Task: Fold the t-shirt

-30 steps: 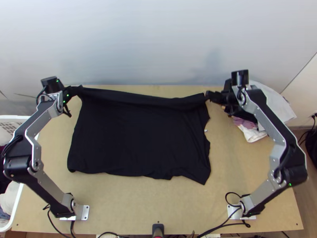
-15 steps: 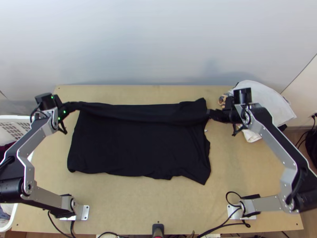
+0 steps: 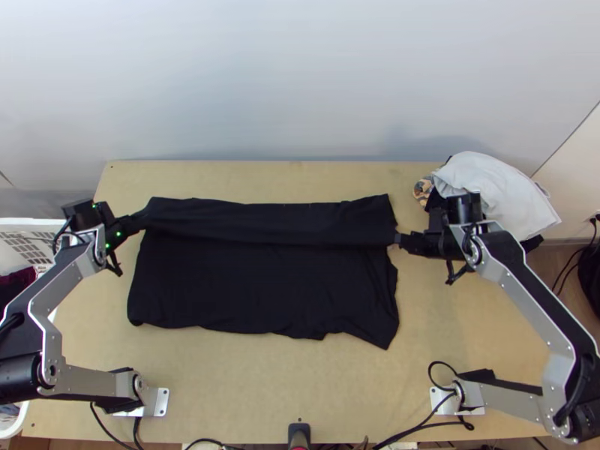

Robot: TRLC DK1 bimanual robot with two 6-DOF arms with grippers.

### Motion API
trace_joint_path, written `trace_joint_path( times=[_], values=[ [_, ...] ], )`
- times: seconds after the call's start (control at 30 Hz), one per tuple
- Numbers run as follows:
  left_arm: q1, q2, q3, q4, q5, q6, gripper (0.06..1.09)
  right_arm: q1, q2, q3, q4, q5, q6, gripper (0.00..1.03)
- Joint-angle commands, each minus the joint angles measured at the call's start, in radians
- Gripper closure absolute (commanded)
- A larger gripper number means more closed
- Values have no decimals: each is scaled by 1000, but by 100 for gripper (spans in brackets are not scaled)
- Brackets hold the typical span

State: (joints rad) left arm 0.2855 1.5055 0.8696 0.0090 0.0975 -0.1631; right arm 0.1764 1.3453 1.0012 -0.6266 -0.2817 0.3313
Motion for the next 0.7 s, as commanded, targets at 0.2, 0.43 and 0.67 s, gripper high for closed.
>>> trace_joint_path(
  times=[0.2,0.43,0.67],
  values=[
    [9,-44,-129,23,15,20,105,-8,-89,-102,-13,-45,-17,100],
    [23,-45,-138,26,15,25,101,-34,-123,-144,-1,-48,-40,99],
    [-22,-77,-110,-106,15,-61,28,-57,-150,-136,4,-48,2,3]
  ],
)
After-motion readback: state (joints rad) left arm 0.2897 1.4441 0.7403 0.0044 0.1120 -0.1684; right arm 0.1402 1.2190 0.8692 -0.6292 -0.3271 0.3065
